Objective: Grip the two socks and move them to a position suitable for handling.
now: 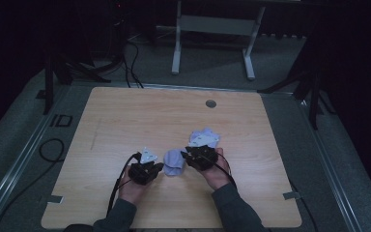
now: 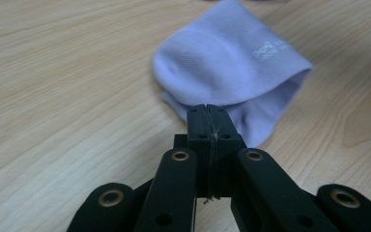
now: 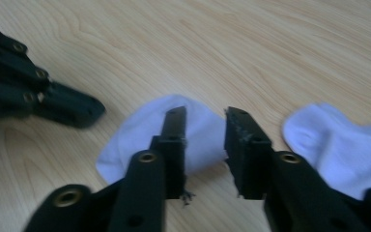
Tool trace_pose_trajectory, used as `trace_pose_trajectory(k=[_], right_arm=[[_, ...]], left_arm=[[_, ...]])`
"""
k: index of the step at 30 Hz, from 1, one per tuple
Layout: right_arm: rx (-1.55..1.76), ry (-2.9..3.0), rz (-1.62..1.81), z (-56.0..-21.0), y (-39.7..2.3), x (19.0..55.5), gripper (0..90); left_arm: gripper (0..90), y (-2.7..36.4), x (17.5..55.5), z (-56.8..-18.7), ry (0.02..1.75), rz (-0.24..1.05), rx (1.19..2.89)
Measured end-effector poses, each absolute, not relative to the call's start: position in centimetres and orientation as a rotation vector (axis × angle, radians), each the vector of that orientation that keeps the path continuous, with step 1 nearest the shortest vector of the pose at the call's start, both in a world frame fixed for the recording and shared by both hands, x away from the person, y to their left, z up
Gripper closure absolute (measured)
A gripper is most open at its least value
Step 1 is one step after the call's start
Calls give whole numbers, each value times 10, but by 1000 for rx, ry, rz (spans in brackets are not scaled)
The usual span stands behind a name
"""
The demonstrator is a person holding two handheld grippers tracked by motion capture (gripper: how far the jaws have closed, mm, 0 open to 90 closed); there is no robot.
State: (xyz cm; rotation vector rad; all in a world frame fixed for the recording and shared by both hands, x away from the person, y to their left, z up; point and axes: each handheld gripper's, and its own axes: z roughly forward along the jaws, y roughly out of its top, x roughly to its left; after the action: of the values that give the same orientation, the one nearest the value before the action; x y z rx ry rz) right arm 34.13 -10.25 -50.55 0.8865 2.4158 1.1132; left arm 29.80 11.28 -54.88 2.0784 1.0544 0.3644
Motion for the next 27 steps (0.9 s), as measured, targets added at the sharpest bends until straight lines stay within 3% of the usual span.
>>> trace_pose_trajectory(k=[4, 16, 27], right_arm=[[898, 2447, 1108, -512, -92, 348, 817], [911, 2545, 1003, -541, -87, 349, 823], [942, 2541, 948, -552, -118, 342, 826]], left_arm=[[893, 106, 298, -552, 1032, 353, 2094], [897, 92, 298, -560, 1031, 351, 2150], [899, 92, 298, -561, 1043, 339, 2141]])
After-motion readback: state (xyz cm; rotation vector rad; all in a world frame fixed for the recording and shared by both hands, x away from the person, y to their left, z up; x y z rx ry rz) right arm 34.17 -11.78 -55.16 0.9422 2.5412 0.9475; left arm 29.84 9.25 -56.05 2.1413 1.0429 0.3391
